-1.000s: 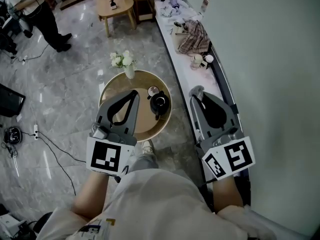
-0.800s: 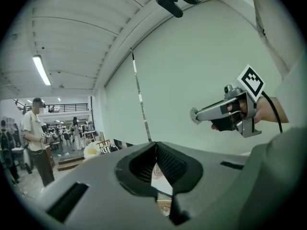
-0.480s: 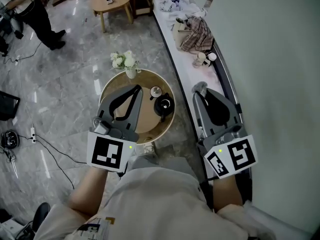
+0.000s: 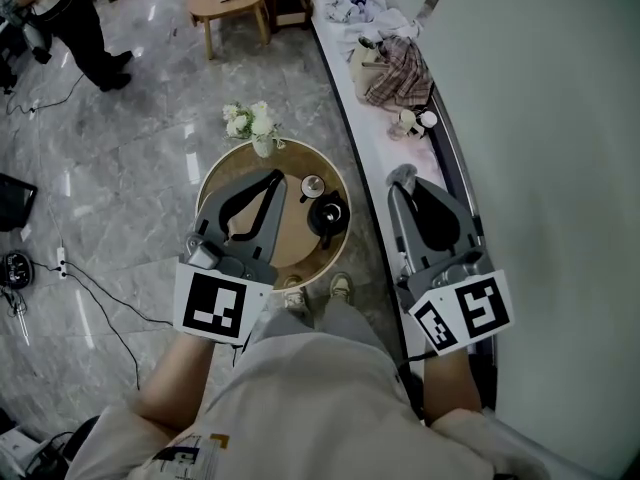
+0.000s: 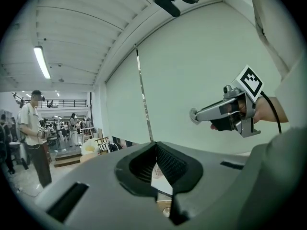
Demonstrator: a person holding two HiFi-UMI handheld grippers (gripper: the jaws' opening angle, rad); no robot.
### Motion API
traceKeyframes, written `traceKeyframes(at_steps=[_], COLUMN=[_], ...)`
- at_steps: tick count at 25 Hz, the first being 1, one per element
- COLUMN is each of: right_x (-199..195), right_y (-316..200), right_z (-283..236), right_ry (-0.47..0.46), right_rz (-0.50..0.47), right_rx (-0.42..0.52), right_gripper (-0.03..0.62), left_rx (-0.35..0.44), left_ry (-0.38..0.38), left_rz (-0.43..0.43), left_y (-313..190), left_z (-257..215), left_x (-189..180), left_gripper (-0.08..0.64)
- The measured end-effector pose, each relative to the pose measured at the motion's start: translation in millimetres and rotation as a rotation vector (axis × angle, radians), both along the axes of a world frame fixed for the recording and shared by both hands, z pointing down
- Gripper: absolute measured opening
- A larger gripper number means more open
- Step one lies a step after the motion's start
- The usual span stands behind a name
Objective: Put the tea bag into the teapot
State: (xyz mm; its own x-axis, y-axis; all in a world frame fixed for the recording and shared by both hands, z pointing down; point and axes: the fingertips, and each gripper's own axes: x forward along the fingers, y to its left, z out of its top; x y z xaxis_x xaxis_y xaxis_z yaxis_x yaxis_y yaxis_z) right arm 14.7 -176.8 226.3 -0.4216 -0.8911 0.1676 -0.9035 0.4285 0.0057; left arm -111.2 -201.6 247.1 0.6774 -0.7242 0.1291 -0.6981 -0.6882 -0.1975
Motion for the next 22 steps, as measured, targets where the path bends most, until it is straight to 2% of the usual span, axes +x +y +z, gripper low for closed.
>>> traceKeyframes(at_steps=[11, 22], right_x=[23, 30], right_y=[-15, -44], right_z=[19, 91], right_ry=[0.003, 0.058], right_rz=[-0.074, -0.177], right_rx=[-0.055, -0.226], right_gripper=[0.051, 0.051], left_rx=[-0.045, -0.222], left_ry=[-0.033, -0.099], left_rz=[-0.042, -0.039], left_y=[-10, -24], left_z=[19, 84], left_x=[26, 61], left_gripper=[0.008, 0.008])
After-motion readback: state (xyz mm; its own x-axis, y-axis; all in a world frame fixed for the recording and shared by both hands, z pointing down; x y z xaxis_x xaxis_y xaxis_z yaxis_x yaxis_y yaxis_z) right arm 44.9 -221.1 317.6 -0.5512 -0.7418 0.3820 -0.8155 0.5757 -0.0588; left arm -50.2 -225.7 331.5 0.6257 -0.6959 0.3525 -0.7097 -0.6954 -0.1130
